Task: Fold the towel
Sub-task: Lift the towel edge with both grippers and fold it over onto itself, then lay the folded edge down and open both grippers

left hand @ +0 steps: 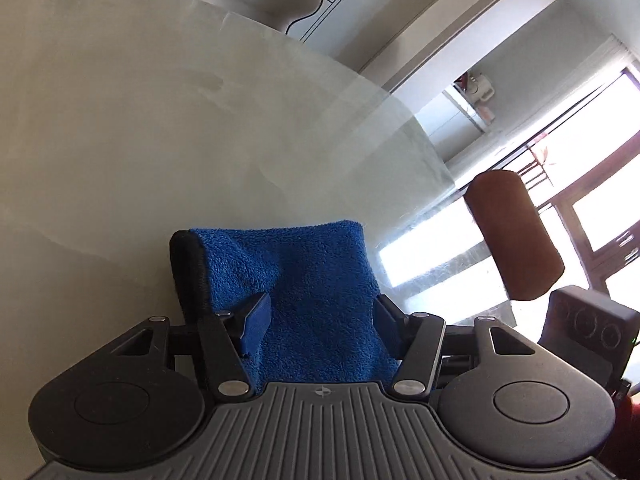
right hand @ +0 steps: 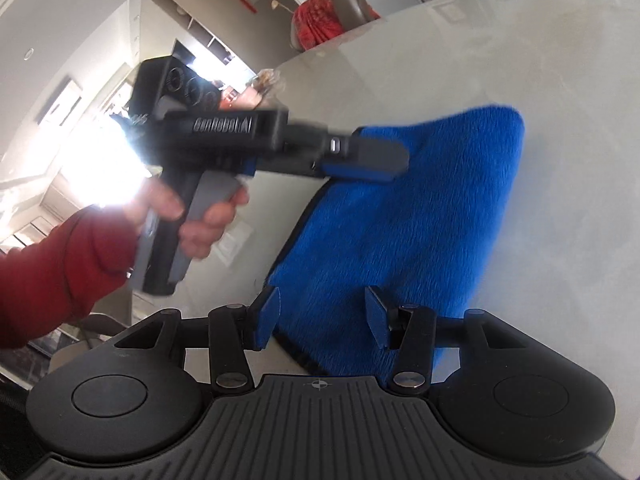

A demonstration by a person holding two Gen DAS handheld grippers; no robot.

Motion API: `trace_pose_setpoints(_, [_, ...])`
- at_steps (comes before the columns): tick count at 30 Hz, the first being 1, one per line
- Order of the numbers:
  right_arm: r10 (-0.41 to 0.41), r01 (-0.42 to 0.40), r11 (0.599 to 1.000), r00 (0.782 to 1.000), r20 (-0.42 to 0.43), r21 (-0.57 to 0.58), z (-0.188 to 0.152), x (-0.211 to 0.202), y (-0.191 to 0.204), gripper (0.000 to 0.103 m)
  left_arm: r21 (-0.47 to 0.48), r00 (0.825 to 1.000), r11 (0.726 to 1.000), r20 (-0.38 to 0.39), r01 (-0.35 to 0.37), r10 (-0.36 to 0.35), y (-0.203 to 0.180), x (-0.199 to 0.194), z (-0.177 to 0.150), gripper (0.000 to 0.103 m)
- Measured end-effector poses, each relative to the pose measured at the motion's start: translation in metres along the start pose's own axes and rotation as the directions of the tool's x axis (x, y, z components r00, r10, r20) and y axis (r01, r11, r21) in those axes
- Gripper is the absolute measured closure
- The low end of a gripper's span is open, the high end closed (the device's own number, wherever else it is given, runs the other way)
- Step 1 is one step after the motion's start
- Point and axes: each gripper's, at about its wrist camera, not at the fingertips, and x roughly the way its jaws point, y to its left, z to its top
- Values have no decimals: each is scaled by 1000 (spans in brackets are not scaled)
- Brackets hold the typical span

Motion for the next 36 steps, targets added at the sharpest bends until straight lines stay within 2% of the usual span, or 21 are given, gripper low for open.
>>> trace_pose_setpoints(3, [29,-29,999,1000,2,22,-9,-11,-5,54,-26,1000,1000,21,-2,3,12,-7,6,49])
trace_pose_setpoints(5, [38,-38,999,999,-12,-21,-6,-17,-3,54,-20,999,1000,33,-7,7,13,-12,12,47])
trace_pose_setpoints(8, [49,-44,992,998,34,-122,11,-23,1,50,18,998,1000,65,6,-7,7,-15,24,43])
trace_pose_setpoints(9, [53,-43,988,996,65,-147,22,-24,0,46,25,997,1000,73,16,-18,4,-15,29,43])
trace_pose_setpoints(12, [54,-38,986,993,101,-160,47,-19,-14,44,25,996,999,73,48,-49,1,-5,39,43])
trace_pose_setpoints(17, [-5,20,983,996,85,-183,67,-15,-33,44,6,1000,1000,12,-9,8,15,13,44,43])
trace_pose_setpoints(22, [-39,58,991,988,151,-122,65,-20,-45,44,-67,998,997,40,-41,44,35,5,43,43])
trace_pose_setpoints(23, [-40,63,990,985,170,-130,63,-24,-41,44,-72,997,996,52,-46,49,35,-1,43,43])
trace_pose_setpoints(25, [26,6,986,982,186,-168,50,-37,-26,42,-54,996,998,91,-19,24,29,-16,40,43])
trace_pose_setpoints(27, [81,-48,980,983,165,-194,38,-45,-14,39,-22,992,999,125,33,-30,16,-35,33,42])
trace_pose_setpoints(29, [102,-76,974,988,113,-216,20,-47,-1,38,12,987,995,131,96,-97,-2,-50,17,39])
trace_pose_setpoints(31, [97,-82,970,994,58,-228,-1,-47,10,38,14,986,991,103,130,-130,-12,-54,0,38])
trace_pose_setpoints(36, [58,-58,984,998,-3,-171,-45,-46,20,38,-4,993,994,-36,112,-112,-28,-34,-47,38])
